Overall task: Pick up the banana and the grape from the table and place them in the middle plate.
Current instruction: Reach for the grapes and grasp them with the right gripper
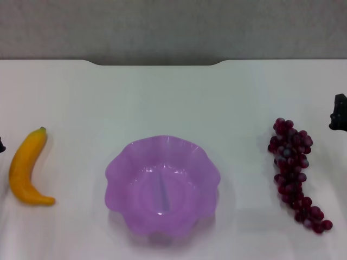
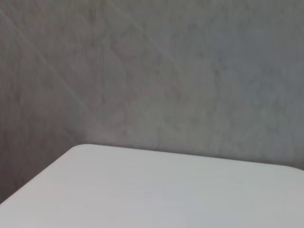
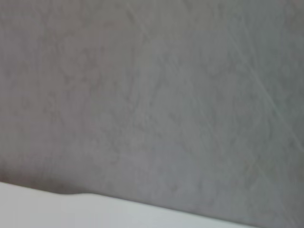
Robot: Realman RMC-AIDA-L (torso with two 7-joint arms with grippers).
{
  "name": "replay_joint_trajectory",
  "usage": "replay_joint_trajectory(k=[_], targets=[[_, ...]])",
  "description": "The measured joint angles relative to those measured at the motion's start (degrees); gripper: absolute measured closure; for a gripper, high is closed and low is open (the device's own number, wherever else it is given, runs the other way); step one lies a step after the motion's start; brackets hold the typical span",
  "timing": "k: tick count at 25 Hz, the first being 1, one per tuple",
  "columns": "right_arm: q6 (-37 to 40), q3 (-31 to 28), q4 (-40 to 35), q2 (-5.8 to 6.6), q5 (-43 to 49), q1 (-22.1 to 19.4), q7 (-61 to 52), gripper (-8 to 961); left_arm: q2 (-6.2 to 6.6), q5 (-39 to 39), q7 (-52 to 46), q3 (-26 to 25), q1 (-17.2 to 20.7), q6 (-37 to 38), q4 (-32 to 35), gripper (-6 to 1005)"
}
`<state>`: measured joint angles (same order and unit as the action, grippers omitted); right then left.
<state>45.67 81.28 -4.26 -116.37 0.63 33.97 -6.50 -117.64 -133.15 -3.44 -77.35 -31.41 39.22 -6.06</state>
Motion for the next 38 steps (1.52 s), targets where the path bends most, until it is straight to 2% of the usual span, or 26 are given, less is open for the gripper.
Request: replay_joint_trajectory(k=[2, 5, 6, 7, 11, 14, 19, 23, 30, 32, 36, 38], targets=[[5.12, 0.46, -0.15, -0.2, 0.0, -1.66, -0.02, 953, -0.08, 0.0, -0.18, 0.0, 0.44, 1.64, -0.19, 915], [7.26, 0.46, -0.23, -0.3, -0.01, -2.34, -0.23, 951, -0.44, 0.0, -1.99, 1.64, 2.43, 7.53, -0.55, 914], [7.65, 0.46, -0.23, -0.32, -0.01, -2.47, -0.35, 950, -0.53, 0.01, -4.98, 5.2, 4.09, 12.23, -0.76, 914], [7.76, 0.46, -0.19, -0.31, -0.02, -2.53, -0.42, 950, -0.53, 0.01, -4.98, 5.2, 4.09, 12.23, -0.76, 914], [8.23, 0.46, -0.17, -0.25, -0.02, -3.13, -0.46, 947, -0.22, 0.14, -9.19, 10.63, 5.81, 16.48, -1.75, 914], [7.12, 0.68, -0.34, -0.24, -0.02, -2.77, -0.48, 946, -0.1, 0.11, -8.89, 10.97, 5.0, 13.49, -1.77, 914], [2.93, 2.38, -0.44, -0.17, -0.02, -0.44, -0.51, 943, 0.05, -0.01, -5.62, 11.05, 1.46, 5.69, -1.6, 915], [2.35, 2.92, -0.56, -0.27, -0.02, 0.52, -0.58, 940, -0.14, -0.01, -3.45, 11.08, 0.9, 4.74, -2.15, 915], [1.74, 7.14, -1.58, -0.09, -0.02, 1.27, -4.0, 936, 0.12, 0.5, -3.22, 10.7, 0.4, 2.96, -1.82, 914], [0.61, 7.67, -2.24, -0.07, -0.02, 1.42, -4.19, 880, 0.17, 0.58, -3.11, 10.55, 0.31, 2.76, -1.63, 914], [-2.17, 7.9, -3.53, -0.18, -0.09, 1.84, -4.21, 768, 0.19, 0.62, -2.01, 10.73, 0.08, 2.7, -1.81, 777], [-3.32, 7.91, -3.86, -0.21, -0.18, 2.16, -4.21, 680, 0.15, 0.62, -1.45, 10.8, -0.2, 2.64, -1.9, 707]])
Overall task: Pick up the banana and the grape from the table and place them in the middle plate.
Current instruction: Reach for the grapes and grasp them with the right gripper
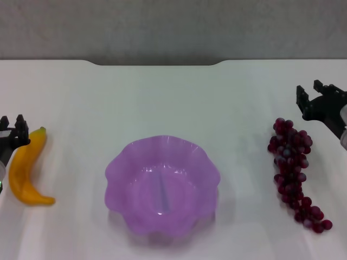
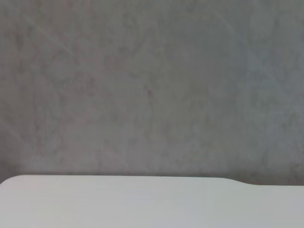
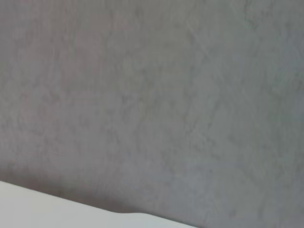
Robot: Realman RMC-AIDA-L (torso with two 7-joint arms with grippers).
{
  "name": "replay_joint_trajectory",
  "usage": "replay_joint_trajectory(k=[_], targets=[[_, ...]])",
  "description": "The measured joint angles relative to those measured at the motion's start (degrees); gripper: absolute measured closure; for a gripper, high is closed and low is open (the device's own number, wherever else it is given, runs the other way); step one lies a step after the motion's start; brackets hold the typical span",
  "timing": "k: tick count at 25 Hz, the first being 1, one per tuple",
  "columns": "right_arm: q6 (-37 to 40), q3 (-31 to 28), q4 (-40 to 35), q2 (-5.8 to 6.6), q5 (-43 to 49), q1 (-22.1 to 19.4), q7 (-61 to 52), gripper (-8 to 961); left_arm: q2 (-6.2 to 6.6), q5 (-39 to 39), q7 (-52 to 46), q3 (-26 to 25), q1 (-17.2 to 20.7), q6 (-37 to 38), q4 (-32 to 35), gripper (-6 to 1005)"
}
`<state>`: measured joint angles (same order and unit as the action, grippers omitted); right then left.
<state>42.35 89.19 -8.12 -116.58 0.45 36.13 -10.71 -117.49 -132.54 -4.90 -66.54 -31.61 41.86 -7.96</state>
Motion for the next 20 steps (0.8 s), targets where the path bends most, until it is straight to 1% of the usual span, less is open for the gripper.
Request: replay_joint_trajectory(k=[3, 6, 9, 13, 14, 17, 18, 20], targets=[[-3.37, 0.32, -0.13, -0.01, -0.01, 1.15, -0.38, 547, 0.0, 0.0, 0.5, -0.14, -0.57, -1.4, 0.19, 614], [-6.37, 0.69, -0.21, 0.13, 0.01, 2.17, -3.23, 488, 0.07, 0.0, 0.49, -0.28, -0.88, -2.1, 0.23, 546], [-6.42, 1.71, -0.31, 0.22, 0.1, 2.25, -5.98, 428, 0.11, 0.0, 0.4, -0.31, -0.91, -2.12, 0.23, 478], [-6.08, 3.99, -1.68, 0.22, 0.07, 1.5, -6.81, 349, 0.14, 0.0, 0.5, -0.33, -0.79, -2.13, 0.23, 387], [-6.07, 4.44, -1.98, 0.21, 0.02, 1.29, -6.85, 329, 0.15, 0.0, 0.5, -0.34, -0.76, -2.13, 0.23, 341], [-6.05, 5.19, -2.31, 0.13, -0.04, 0.61, -6.9, 99, 0.15, 0.0, 0.51, -0.34, -0.69, -2.13, 0.23, 205], [-6.05, 5.47, -2.37, 0.09, -0.03, 0.31, -7.03, 92, 0.15, 0.0, 0.51, -0.34, -0.67, -2.13, 0.23, 159], [-6.05, 6.64, -2.41, 0.06, 0.01, -0.16, -7.88, 77, 0.16, 0.0, 0.52, -0.34, -0.65, -2.13, 0.26, 146]])
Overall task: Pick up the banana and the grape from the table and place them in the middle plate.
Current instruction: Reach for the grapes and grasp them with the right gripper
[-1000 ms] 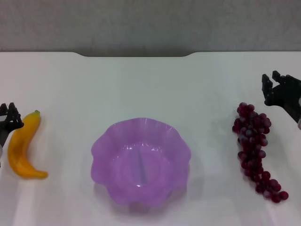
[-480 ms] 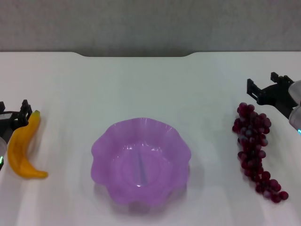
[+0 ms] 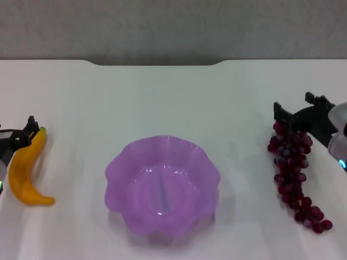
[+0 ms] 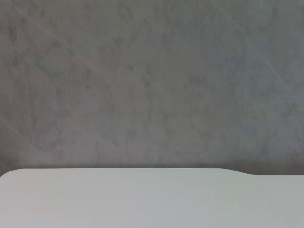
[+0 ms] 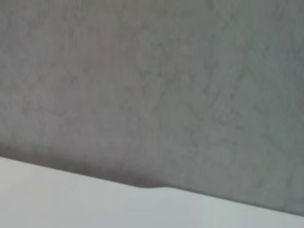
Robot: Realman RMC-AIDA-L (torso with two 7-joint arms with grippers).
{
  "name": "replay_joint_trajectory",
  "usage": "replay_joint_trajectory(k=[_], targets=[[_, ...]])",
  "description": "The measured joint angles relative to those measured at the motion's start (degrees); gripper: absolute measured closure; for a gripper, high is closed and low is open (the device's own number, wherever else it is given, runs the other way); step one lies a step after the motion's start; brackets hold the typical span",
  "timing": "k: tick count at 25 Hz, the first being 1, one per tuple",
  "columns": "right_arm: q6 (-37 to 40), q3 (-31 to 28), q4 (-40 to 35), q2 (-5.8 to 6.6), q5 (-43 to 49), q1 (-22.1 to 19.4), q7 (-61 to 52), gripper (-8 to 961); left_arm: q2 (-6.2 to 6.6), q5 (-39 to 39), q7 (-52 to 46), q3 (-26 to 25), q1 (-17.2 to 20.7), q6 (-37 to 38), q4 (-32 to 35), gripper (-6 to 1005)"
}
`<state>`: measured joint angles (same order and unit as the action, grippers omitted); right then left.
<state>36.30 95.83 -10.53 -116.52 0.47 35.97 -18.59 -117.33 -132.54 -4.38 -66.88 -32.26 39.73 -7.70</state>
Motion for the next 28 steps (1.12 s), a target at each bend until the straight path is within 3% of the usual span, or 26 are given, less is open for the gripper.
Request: replay_joint_trajectory(k=[6, 10, 28], targets=[[-0.59, 9.28, -0.46, 0.27, 0.1, -1.19, -6.66, 68, 0.0, 0.0, 0.02, 0.0, 0.48, 0.0, 0.05, 120], [-2.62, 11.43, -2.08, 0.23, -0.04, -2.4, -7.53, 71, 0.0, 0.0, 0.04, 0.0, 0.62, -0.01, 0.06, 121], [-6.77, 8.97, -2.48, 0.59, -0.3, -6.42, -9.19, 72, 0.07, 0.0, 0.08, -0.09, 0.8, 0.0, 0.23, 124]])
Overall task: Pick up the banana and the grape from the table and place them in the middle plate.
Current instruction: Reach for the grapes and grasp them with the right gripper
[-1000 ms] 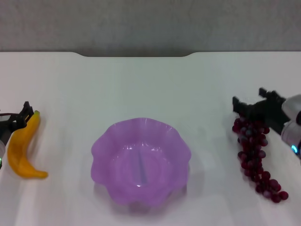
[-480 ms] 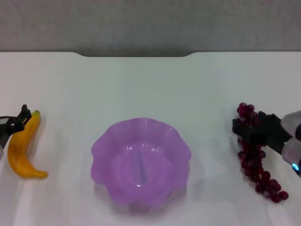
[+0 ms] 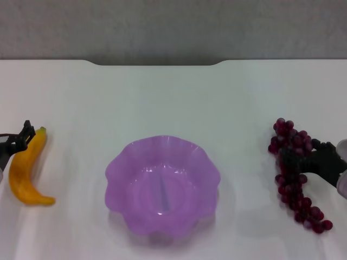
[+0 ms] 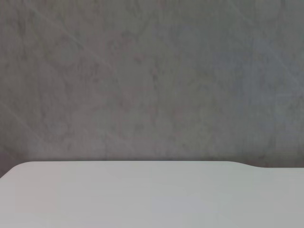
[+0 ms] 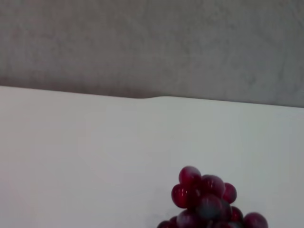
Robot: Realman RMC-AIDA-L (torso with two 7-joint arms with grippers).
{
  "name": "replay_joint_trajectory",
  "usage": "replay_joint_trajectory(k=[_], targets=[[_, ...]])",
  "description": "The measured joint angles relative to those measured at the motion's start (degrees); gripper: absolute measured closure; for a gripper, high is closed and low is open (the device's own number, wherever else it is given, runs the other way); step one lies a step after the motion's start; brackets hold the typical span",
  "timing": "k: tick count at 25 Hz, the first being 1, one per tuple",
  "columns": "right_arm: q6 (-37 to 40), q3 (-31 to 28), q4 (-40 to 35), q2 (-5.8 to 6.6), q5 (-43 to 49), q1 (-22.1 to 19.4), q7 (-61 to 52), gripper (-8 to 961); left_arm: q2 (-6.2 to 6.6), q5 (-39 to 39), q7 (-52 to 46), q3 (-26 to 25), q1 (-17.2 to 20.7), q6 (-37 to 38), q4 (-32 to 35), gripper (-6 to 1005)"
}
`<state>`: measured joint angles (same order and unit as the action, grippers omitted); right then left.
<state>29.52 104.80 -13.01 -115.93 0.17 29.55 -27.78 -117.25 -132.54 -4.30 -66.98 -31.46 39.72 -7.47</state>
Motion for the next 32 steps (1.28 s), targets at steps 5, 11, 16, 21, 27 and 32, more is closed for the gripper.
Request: replay_joint_trajectory(k=[5, 11, 16, 21, 27, 32], targets=[[-0.04, 1.06, 0.04, -0.06, 0.14, -0.55, -0.01, 72, 0.01, 0.0, 0.0, 0.0, 0.0, 0.0, 0.0, 125], [-3.4, 4.91, -0.3, -0.23, 0.07, -0.99, -0.07, 72, 0.01, 0.0, 0.0, 0.07, 0.1, 0.12, 0.32, 127], [-3.97, 5.93, -0.48, -0.18, -0.21, -1.19, -0.09, 73, 0.01, 0.0, 0.0, 0.09, 0.15, 0.13, 0.59, 128], [-3.87, 6.03, -0.45, -0.1, -0.2, -1.27, -0.11, 73, 0.01, 0.0, 0.0, 0.15, 0.1, 0.15, 0.63, 129], [-3.87, 6.01, -0.43, -0.09, -0.18, -1.27, -0.15, 91, 0.01, 0.0, 0.0, 0.21, 0.08, 0.14, 0.63, 130], [-3.89, 6.04, -0.49, -0.05, -0.14, -1.2, -0.17, 135, 0.01, 0.0, 0.0, 0.13, 0.09, 0.16, 0.62, 130]])
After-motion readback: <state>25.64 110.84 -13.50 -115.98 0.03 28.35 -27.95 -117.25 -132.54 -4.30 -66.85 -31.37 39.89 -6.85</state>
